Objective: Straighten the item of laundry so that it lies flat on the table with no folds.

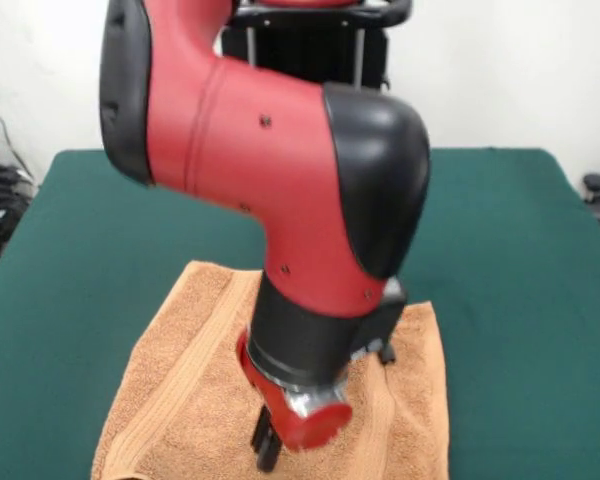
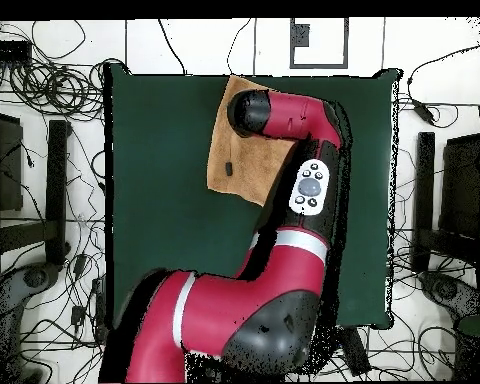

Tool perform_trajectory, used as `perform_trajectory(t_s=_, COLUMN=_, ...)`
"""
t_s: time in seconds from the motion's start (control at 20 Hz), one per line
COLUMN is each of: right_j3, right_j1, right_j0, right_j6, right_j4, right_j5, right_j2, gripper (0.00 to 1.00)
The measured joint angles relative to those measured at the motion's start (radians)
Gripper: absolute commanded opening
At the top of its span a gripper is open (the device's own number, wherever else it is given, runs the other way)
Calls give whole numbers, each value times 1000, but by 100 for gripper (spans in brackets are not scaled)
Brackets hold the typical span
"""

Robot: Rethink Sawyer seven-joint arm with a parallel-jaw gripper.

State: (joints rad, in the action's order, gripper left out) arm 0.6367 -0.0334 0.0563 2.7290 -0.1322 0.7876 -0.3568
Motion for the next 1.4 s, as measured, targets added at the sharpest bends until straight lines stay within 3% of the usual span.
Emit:
perform_trajectory(t_s=0.25, right_j3=-167, right_j1=-91, right_j0=1, right_j6=0, right_j4=31, right_j5=68, right_j2=-1, gripper=0)
perform_trajectory(t_s=0.5, right_j3=-219, right_j1=-104, right_j0=-2, right_j6=0, right_j4=40, right_j5=127, right_j2=6, gripper=0)
perform_trajectory(t_s=0.9, right_j3=-175, right_j1=-71, right_j0=-24, right_j6=0, right_j4=45, right_j5=124, right_j2=25, gripper=0)
perform_trajectory(t_s=1.4, right_j3=-16, right_j1=57, right_j0=-30, right_j6=0, right_j4=103, right_j5=75, right_j2=45, gripper=0)
